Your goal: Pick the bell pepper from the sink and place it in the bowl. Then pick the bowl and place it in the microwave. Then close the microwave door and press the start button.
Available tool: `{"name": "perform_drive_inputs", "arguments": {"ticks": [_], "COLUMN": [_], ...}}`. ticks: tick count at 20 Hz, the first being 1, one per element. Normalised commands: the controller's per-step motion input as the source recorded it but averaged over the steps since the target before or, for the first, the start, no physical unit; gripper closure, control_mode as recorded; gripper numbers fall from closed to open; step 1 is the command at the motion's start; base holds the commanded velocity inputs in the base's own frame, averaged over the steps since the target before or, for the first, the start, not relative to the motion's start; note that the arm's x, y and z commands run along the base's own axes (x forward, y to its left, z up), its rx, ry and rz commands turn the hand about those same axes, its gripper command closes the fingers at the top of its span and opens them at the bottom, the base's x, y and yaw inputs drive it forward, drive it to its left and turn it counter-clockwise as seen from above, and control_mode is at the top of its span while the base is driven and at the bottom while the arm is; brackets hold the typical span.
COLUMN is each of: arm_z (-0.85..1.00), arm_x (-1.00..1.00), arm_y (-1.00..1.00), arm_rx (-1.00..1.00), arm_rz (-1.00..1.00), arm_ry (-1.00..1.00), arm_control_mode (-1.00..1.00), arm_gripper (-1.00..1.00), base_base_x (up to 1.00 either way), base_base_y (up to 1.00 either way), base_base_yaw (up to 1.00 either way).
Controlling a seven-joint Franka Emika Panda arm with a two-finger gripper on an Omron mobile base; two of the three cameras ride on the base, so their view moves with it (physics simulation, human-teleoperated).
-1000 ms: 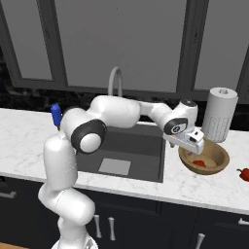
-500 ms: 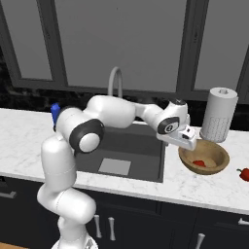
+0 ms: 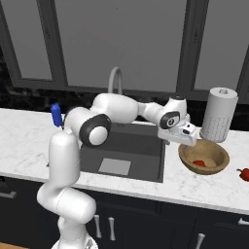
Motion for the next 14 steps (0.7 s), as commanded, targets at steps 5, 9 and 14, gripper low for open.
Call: {"name": "perform_drive_inputs", "arguments": {"ticks": [5,9,14], "arm_z": [-0.09,-0.22,-0.26], "arm_x": [0.33,0.36,0.29], "arm_y": [-0.18,-0.24,-0.38], "arm_rx": [0.01,0.05,0.11], "arm_rz": [0.03,0.04,0.06], "arm_ry": [0.13,0.11,0.07], "arm_control_mode": [-1.0,-1.0,-1.0], "arm_gripper": [-1.0,-1.0,-1.0], "base_base_x": [0.0,0.0,0.0], "base_base_y": [0.0,0.0,0.0], "base_base_yaw": [0.0,0.0,0.0]}}
